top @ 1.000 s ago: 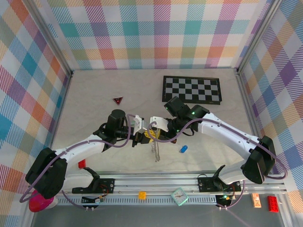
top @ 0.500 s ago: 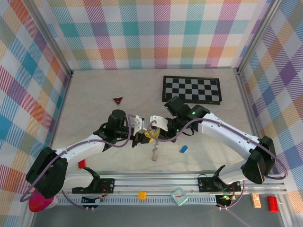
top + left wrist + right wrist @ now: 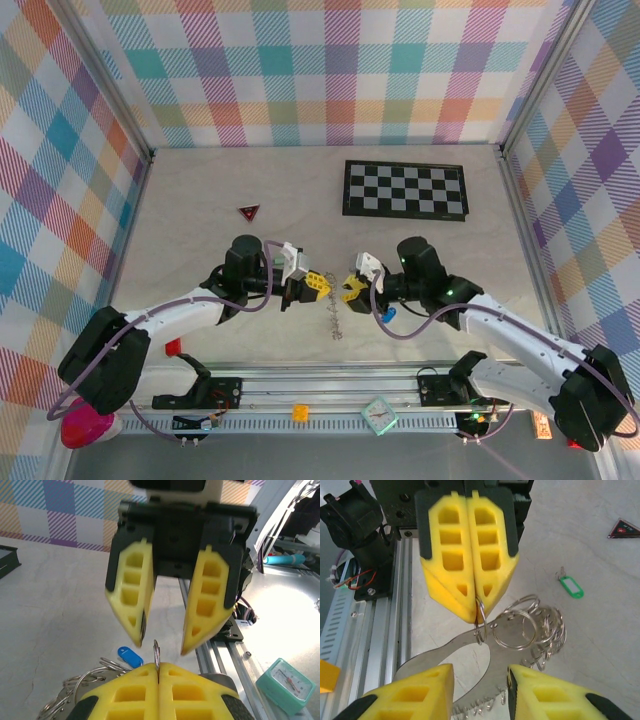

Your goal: Put the keys on the keyring

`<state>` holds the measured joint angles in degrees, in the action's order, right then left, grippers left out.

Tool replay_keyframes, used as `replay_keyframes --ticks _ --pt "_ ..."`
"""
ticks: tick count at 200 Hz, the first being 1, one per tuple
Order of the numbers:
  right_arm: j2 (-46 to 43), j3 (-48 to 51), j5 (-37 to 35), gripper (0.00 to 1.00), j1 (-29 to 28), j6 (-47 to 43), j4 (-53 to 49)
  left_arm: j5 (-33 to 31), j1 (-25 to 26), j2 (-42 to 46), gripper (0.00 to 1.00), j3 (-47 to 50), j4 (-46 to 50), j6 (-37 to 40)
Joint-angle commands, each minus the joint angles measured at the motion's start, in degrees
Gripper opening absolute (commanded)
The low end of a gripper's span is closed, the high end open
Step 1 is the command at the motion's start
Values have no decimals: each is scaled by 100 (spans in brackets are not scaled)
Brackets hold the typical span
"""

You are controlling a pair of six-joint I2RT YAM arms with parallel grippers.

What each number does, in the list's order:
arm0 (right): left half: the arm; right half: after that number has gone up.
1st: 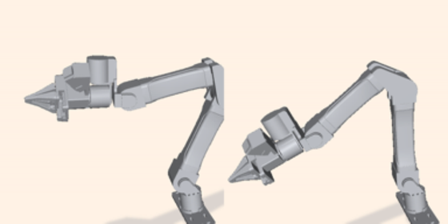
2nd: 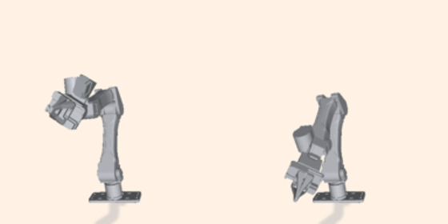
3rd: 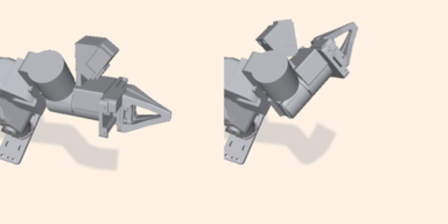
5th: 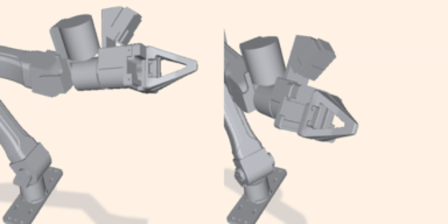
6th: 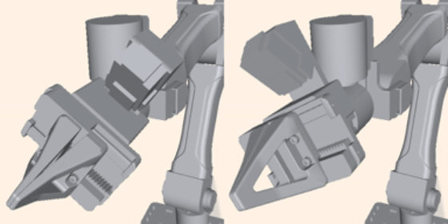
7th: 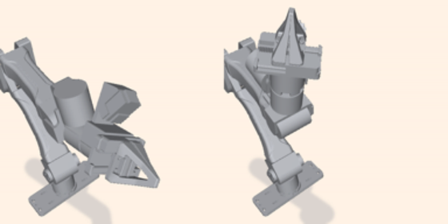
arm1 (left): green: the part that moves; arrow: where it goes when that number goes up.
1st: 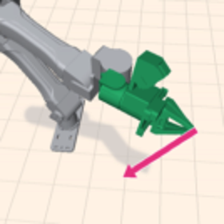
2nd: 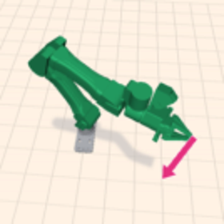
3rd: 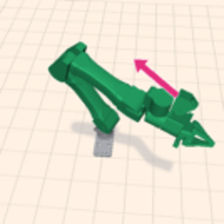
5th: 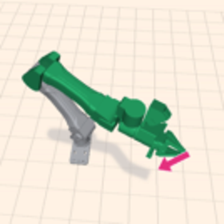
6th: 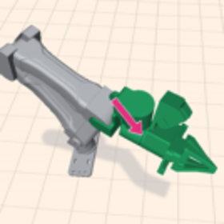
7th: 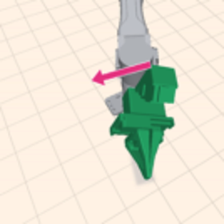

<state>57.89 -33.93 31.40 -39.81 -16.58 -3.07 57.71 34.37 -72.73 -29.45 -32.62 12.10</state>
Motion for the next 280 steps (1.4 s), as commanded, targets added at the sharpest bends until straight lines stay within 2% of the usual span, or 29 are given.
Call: replay_keyframes --ticks 1,46,100,125,145,152,161,181,194,221,254,280 --pt "117 200 318 32 -22 634 1414 284 -27 -13 0 40 -652 -199" --pt "319 334 548 28 -24 831 1934 284 -27 21 0 45 -651 -217" --pt "361 350 637 20 -23 894 2045 307 -27 22 0 54 -722 -249" --pt "458 285 748 12 -33 971 2148 305 -27 -2 0 70 -853 -334" --pt "513 198 789 0 -28 953 2072 281 -27 9 0 105 -974 -404" --pt "506 156 779 0 -35 907 1976 253 -27 17 0 102 -967 -410" --pt "467 73 741 0 -35 802 1758 126 -27 37 1 107 -900 -406" --pt "384 -180 552 0 -29 476 1053 -270 -27 199 22 52 -279 -112" --pt "385 -466 403 0 -32 142 365 -465 3 384 27 -52 440 293" --pt "596 -1199 53 0 -116 -618 -1143 -840 100 687 29 -329 1737 1098" --pt "1010 -2063 -300 0 -320 -1323 -2595 -994 122 823 27 -477 2086 1258" --pt "1293 -2592 -458 0 -454 -1629 -3228 -930 153 837 26 -566 2248 1326"
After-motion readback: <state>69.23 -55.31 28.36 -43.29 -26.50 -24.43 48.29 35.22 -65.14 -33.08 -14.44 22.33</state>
